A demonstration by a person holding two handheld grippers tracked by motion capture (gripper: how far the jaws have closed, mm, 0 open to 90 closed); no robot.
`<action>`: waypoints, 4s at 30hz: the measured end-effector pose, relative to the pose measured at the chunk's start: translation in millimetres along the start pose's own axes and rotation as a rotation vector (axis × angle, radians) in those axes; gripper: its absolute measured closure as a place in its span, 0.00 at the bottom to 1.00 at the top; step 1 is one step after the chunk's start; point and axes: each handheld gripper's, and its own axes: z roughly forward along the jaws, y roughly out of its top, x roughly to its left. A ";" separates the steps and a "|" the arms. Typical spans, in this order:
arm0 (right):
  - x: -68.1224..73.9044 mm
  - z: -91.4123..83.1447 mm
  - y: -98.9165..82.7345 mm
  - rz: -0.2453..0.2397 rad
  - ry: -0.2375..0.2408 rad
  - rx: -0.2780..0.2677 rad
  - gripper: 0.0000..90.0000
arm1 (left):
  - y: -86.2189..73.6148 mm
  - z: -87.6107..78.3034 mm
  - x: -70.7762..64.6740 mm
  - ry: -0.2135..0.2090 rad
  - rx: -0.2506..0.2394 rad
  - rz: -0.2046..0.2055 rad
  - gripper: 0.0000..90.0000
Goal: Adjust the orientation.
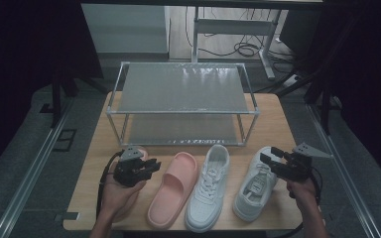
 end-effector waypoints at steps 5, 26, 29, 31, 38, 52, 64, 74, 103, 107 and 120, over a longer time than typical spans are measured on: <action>4.2 -4.1 1.7 -0.008 0.000 -0.008 0.45 | 1.5 -2.8 -5.7 -0.005 0.015 0.021 0.99; 8.3 -17.6 11.3 -0.014 0.009 -0.054 0.44 | -44.4 -35.3 -6.3 0.046 0.085 -0.012 1.00; 8.7 -17.0 11.7 -0.015 0.009 -0.054 0.44 | -51.8 -39.1 -6.7 0.060 0.089 -0.021 1.00; 8.8 -15.6 11.6 -0.015 0.007 -0.054 0.44 | -56.9 -38.4 -6.5 0.066 0.099 -0.029 1.00; 11.3 -11.2 11.1 -0.023 0.012 -0.036 0.44 | -71.0 -24.4 -3.6 0.109 0.147 -0.058 1.00; 9.8 -10.7 9.1 -0.016 -0.001 -0.031 0.44 | -87.2 -22.3 11.4 0.135 0.178 -0.106 1.00; 7.2 -12.9 7.3 -0.003 -0.021 -0.035 0.44 | -90.3 -25.0 16.8 0.103 0.172 -0.125 1.00; 7.0 -15.3 5.7 0.004 -0.032 -0.034 0.44 | -94.1 -32.9 23.5 0.105 0.180 -0.133 1.00; 8.3 -11.8 2.4 -0.001 -0.026 -0.009 0.44 | -89.7 -46.2 61.6 0.265 0.203 -0.153 1.00; 9.9 -10.6 2.6 -0.008 -0.022 -0.004 0.44 | -75.9 -43.2 52.3 0.250 0.172 -0.126 1.00; 9.1 -11.5 1.1 -0.005 -0.031 -0.009 0.44 | -33.5 0.9 43.4 0.216 0.161 -0.087 1.00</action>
